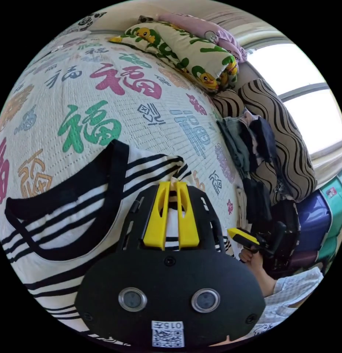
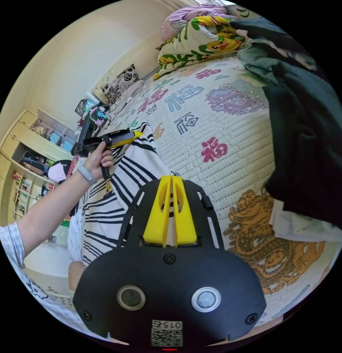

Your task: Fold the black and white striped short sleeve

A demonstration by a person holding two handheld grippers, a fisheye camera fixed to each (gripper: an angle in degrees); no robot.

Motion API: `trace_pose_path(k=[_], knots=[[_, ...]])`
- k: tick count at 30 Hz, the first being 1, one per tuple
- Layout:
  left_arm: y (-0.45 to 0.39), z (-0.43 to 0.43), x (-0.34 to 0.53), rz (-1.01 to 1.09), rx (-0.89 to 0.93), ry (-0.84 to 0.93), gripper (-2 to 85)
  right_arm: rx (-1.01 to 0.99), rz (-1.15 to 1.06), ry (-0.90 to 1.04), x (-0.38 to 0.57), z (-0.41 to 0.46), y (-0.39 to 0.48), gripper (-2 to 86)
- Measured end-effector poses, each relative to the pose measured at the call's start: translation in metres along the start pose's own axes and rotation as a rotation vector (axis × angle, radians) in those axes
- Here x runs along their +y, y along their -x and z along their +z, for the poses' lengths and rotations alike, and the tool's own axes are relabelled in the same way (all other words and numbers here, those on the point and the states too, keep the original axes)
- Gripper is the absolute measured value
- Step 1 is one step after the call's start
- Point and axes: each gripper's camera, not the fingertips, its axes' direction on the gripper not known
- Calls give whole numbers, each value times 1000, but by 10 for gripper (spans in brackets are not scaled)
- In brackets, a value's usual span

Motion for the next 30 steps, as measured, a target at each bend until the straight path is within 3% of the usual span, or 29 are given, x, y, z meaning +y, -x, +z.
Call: trace_pose_path(k=[4,7,9,13,19,24,26,30], knots=[[-15,-49,24,11,-19,-32,72,68,-72,-52,27,6,12,-6],[-33,-94,65,66,16,-55,72,-49,-253,-62,51,21,41,-6],[-42,-110,90,92,47,-28,71,-87,-318,14,64,49,57,-6],[-38,-128,128,25,-53,29,37,29,-388,292,104,138,72,-6],[-27,-208,168,-109,-3,-79,77,99,-376,281,154,155,77,-6],[-5,-328,264,-262,-84,-335,83,43,-415,254,171,180,109,-6],[21,-388,327,-439,-179,-499,83,8,-499,265,175,213,150,-5],[57,-447,392,-635,-257,-615,93,-46,-662,316,184,281,232,-5]])
